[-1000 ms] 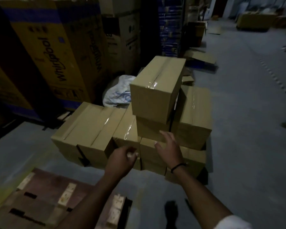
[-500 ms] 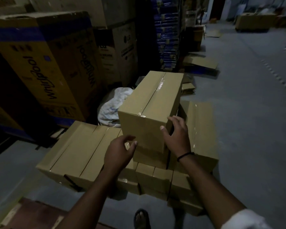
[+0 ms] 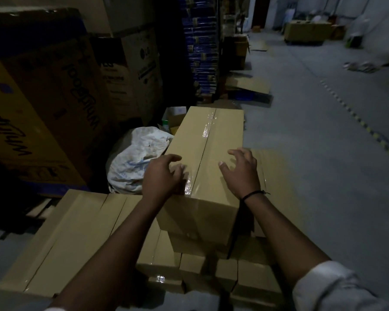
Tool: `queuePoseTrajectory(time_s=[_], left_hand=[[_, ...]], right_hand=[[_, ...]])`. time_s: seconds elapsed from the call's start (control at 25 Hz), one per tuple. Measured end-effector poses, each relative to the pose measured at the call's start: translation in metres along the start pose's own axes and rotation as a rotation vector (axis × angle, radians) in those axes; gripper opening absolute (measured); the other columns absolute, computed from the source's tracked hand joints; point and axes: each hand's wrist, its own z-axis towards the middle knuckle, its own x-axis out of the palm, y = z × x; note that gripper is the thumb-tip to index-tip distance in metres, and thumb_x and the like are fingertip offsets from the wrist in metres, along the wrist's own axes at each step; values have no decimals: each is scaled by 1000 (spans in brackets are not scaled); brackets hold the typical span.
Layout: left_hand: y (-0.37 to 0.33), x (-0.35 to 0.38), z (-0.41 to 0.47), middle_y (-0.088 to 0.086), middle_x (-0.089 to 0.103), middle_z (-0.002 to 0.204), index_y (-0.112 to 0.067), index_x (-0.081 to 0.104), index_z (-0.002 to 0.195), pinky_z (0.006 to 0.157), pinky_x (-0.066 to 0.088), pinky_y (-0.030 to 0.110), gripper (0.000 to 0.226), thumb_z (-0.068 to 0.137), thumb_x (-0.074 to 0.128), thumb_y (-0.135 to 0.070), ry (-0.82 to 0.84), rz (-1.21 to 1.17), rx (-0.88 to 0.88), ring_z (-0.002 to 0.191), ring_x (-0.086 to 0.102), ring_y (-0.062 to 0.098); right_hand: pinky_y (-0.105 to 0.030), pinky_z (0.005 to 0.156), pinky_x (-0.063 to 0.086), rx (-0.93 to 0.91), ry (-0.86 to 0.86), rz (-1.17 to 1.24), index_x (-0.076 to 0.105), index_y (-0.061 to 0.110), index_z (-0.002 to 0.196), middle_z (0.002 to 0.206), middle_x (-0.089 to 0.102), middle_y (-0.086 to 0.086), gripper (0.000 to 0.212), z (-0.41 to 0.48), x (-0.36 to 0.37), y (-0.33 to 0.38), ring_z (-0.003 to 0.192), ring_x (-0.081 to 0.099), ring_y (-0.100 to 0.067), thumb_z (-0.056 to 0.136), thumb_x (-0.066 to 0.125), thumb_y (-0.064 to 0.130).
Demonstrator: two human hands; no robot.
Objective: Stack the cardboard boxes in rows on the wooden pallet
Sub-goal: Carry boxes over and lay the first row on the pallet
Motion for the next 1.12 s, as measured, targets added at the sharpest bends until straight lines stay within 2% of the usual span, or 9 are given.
queuePoseTrajectory(time_s=[0.2, 0.32, 0.4, 0.48, 0.68, 0.88, 1.12], left_hand=[[17, 27, 50, 7, 42, 149, -26, 51, 137, 101, 47, 50, 59, 88, 60, -58, 240, 161, -81, 129, 46, 34], [16, 39, 65, 16, 23, 159, -22, 36, 146, 100, 46, 52, 79, 87, 55, -69, 326, 169, -164, 131, 46, 43], [15, 42, 69, 18, 27, 157, -23, 30, 148, 98, 48, 53, 88, 83, 49, -78, 340, 209, -182, 128, 48, 44], [12, 42, 63, 17, 32, 154, -23, 30, 149, 97, 49, 52, 89, 82, 46, -80, 312, 220, -154, 126, 50, 42], [-7, 30, 26, 8, 22, 160, -26, 35, 152, 100, 48, 51, 89, 82, 50, -79, 192, 230, -165, 129, 50, 37], [-22, 5, -27, 6, 32, 159, -30, 43, 148, 97, 50, 53, 90, 78, 46, -86, 123, 301, -267, 130, 53, 33], [-38, -43, -114, 1, 29, 161, -34, 42, 149, 99, 49, 55, 94, 75, 41, -92, 15, 390, -468, 132, 51, 33]], right_hand=[[-50, 112, 38, 105, 105, -124, 52, 24, 137, 159, 25, -4, 58, 26, 21, -9, 141, 32, -32, 88, 58, 55], [-48, 112, 39, 103, 114, -130, 49, 23, 140, 162, 20, -4, 64, 32, 24, -9, 141, 37, -32, 87, 56, 59], [-50, 112, 38, 103, 139, -174, 44, 26, 144, 164, 15, -3, 66, 35, 23, -7, 143, 32, -35, 88, 54, 61], [-53, 112, 37, 105, 183, -214, 39, 29, 147, 165, 10, 0, 69, 34, 21, -2, 144, 26, -39, 89, 52, 64], [-50, 107, 40, 61, 235, -220, 37, 29, 149, 164, 11, 0, 75, 18, 10, 13, 143, 27, -40, 88, 54, 67], [-46, 104, 41, -70, 317, -211, 41, 28, 147, 163, 18, -1, 74, -8, -4, 24, 139, 34, -38, 86, 56, 68], [-43, 101, 43, -249, 454, -150, 42, 30, 146, 161, 19, 2, 74, -60, -2, 47, 140, 34, -33, 85, 56, 70]])
